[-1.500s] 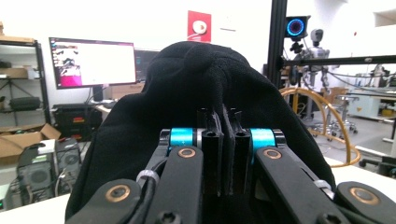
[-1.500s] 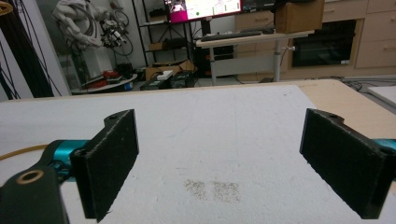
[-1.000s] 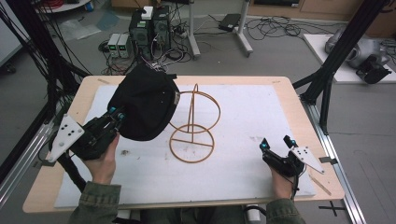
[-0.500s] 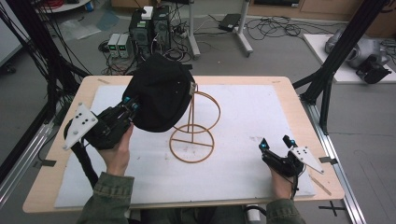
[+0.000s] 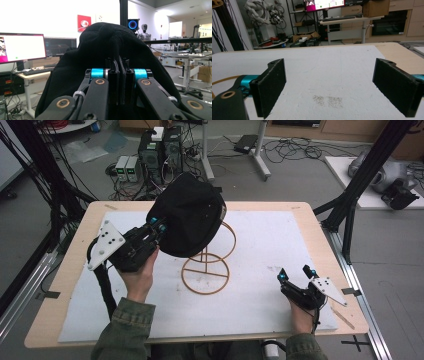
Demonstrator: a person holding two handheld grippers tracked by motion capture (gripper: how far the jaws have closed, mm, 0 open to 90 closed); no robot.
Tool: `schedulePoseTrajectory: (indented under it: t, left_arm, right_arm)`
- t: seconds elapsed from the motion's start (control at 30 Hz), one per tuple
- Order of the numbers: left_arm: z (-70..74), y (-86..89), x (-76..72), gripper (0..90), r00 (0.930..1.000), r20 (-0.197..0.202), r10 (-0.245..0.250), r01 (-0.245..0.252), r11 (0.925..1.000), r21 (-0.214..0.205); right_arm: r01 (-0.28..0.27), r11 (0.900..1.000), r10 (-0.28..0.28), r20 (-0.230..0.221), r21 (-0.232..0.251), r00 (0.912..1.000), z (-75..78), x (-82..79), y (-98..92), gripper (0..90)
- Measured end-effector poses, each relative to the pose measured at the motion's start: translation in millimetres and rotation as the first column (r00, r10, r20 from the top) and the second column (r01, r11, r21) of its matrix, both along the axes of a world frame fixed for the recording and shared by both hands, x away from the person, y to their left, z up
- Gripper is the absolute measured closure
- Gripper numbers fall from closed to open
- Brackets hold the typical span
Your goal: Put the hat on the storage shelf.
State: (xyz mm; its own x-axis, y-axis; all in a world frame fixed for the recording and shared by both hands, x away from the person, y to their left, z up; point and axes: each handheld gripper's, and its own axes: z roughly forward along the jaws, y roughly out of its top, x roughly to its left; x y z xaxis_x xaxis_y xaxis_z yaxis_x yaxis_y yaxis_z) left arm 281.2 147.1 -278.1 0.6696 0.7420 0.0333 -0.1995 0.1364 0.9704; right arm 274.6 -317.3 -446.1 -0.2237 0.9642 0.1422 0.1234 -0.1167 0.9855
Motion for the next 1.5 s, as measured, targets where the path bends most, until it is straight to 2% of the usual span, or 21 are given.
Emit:
schedulePoseTrajectory:
  t: [0.07,0.4,0.6,0.8,1.03,1.33,1.5]
  left_arm:
    - [1.4,-6.3,2.4,87.2,1.0,0.001,-0.008,0.008,0.9999,0.012]
    - [4.4,-23.7,9.8,87.2,0.9994,-0.002,-0.035,0.035,0.9992,0.02]
    - [9.2,-36.5,18.6,87.1,0.9976,-0.009,-0.069,0.069,0.9963,0.051]
    - [12.3,-42.0,26.7,87.2,0.9959,-0.04,-0.081,0.085,0.9906,0.107]
    - [8.4,-41.6,34.9,87.0,0.9875,-0.12,-0.103,0.121,0.9796,0.16]
    - [5.4,-42.1,38.4,86.9,0.981,-0.154,-0.119,0.147,0.97,0.193]
    - [4.8,-40.4,40.8,86.9,0.9753,-0.187,-0.118,0.155,0.967,0.202]
  right_arm:
    - [-0.001,1.0,0.001,0.0,-0.003,1.0,0.0,0.2,-0.1,10.8]
    - [-0.004,0.9999,0.004,0.002,-0.011,1.0,-0.1,0.8,-0.2,10.8]
    - [-0.009,0.9999,0.009,0.006,-0.012,0.9999,-0.2,1.0,0.0,10.8]
    - [-0.013,0.9998,0.014,0.01,-0.017,0.9999,-0.2,1.1,-0.2,10.8]
    - [-0.022,0.9996,0.022,0.0,-0.018,0.9997,-1.0,1.6,1.4,10.8]
    - [-0.026,0.9994,0.026,0.001,-0.024,0.9997,-0.9,1.5,3.3,10.8]
    - [-0.034,0.999,0.034,0.006,-0.031,0.9994,0.1,0.7,5.6,10.8]
